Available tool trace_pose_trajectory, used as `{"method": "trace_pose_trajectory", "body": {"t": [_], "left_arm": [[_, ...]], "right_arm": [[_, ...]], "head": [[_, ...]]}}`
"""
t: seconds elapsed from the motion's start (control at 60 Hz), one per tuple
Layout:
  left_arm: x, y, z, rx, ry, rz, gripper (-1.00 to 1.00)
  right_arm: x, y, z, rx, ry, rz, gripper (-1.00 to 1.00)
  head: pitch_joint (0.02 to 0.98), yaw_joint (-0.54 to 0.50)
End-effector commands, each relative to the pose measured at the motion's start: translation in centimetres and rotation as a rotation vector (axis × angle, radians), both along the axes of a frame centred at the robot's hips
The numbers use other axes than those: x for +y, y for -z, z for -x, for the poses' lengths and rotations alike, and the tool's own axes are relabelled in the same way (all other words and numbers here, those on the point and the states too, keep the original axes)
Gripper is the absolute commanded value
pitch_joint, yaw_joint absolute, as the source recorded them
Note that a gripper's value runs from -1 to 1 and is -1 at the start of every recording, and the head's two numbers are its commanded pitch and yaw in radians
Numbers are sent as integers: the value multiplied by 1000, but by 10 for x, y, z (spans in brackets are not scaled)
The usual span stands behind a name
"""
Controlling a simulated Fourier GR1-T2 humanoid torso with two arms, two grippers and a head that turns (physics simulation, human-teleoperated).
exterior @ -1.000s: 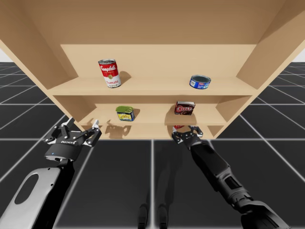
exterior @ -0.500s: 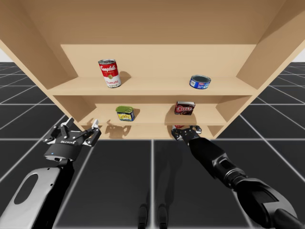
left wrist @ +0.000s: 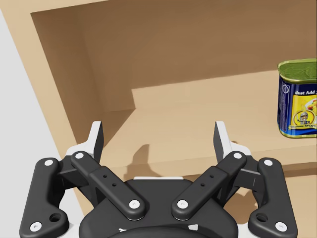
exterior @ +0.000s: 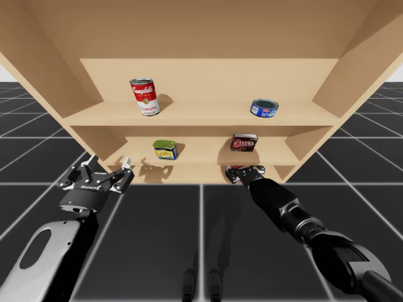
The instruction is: Look through the shelves, find the gelatin box, and take it.
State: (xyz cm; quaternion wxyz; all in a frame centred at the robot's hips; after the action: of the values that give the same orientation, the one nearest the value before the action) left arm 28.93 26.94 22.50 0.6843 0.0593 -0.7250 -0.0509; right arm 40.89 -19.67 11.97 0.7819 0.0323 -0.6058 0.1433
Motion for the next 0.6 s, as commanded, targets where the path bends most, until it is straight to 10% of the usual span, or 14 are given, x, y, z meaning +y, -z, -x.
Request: {"method": "trace_pose_trajectory", "body": {"t": [0.017, 0.233, 0.417, 0.6], "left_arm": [[0, 0, 0, 0, 0, -2, -1000], [0, 1, 0, 0, 2, -5, -1000], [0, 1, 0, -1, 4, -6, -1000], [0, 1, 0, -2, 5, -7, -1000]], "right_arm": [[0, 24, -34, 19, -2, -9, -1000], [-1, 24, -34, 18, -12, -1, -964], [-2, 26, -32, 17, -2, 3, 820], [-4, 25, -25, -22, 3, 27, 1000]], "head": [[710, -230], [711, -231], [710, -232], [708, -233]]}}
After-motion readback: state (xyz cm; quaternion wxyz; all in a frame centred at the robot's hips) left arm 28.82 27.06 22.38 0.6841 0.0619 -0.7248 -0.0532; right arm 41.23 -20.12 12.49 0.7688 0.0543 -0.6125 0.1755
